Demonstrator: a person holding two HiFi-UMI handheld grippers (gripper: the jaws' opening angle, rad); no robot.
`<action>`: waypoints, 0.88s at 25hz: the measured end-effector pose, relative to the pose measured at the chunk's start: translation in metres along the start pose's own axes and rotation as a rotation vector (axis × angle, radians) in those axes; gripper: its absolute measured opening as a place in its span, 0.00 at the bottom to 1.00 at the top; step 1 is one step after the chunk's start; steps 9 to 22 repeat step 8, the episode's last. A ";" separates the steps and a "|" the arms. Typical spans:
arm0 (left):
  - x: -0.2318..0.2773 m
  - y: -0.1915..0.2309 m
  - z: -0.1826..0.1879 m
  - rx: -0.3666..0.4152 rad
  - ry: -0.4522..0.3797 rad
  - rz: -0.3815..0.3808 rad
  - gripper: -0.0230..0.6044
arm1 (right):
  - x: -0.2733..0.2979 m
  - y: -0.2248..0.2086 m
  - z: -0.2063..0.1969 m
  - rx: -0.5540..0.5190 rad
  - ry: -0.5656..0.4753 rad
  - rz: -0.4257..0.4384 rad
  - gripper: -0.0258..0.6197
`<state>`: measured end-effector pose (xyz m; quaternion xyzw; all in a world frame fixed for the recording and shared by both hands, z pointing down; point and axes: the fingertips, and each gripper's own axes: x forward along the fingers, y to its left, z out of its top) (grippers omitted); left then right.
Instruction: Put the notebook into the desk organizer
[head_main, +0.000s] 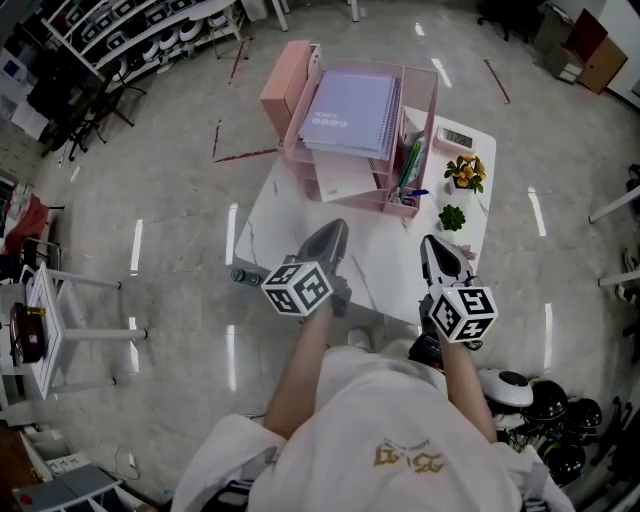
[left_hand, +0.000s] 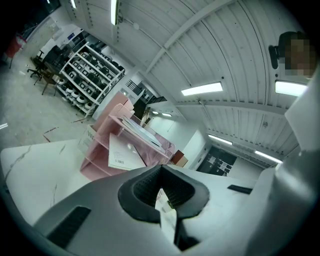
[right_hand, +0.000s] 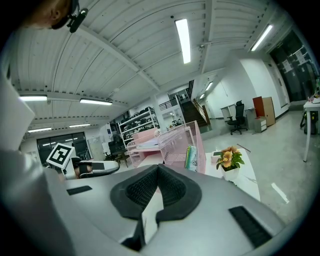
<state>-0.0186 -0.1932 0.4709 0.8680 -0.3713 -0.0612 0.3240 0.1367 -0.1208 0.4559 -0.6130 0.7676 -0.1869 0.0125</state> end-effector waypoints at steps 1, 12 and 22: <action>0.000 0.001 0.000 -0.002 -0.001 0.000 0.07 | 0.000 0.000 0.000 0.000 0.001 0.000 0.06; -0.001 0.007 0.000 -0.017 -0.002 0.001 0.07 | 0.003 0.003 -0.003 -0.001 0.006 0.002 0.06; -0.001 0.007 0.000 -0.017 -0.002 0.001 0.07 | 0.003 0.003 -0.003 -0.001 0.006 0.002 0.06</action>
